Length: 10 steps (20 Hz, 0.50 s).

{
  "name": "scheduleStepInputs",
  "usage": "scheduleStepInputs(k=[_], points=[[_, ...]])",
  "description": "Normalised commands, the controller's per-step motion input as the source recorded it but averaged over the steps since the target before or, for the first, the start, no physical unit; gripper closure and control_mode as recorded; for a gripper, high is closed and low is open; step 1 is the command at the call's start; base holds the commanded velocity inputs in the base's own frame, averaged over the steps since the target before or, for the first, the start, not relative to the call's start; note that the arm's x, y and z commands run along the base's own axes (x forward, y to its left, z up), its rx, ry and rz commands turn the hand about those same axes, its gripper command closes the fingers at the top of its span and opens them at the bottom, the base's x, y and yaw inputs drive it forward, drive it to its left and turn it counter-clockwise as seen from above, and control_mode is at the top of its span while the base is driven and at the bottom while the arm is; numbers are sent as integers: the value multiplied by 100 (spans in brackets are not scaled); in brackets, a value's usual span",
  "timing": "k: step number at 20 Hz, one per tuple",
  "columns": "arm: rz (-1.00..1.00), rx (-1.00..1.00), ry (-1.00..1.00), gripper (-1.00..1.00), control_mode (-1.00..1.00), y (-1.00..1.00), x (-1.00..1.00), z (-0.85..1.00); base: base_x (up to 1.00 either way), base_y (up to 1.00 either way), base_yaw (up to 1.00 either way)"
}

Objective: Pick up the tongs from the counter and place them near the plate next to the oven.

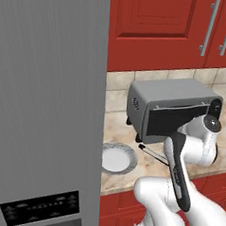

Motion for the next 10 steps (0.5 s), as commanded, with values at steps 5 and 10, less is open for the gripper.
scheduleStepInputs(k=[5, 10], points=[[-1, 1, -17, -100, -100, 7, -42, 76, 0, 0, 0], [0, 1, -15, -100, -100, 6, -37, 65, 0, 0, 0]])
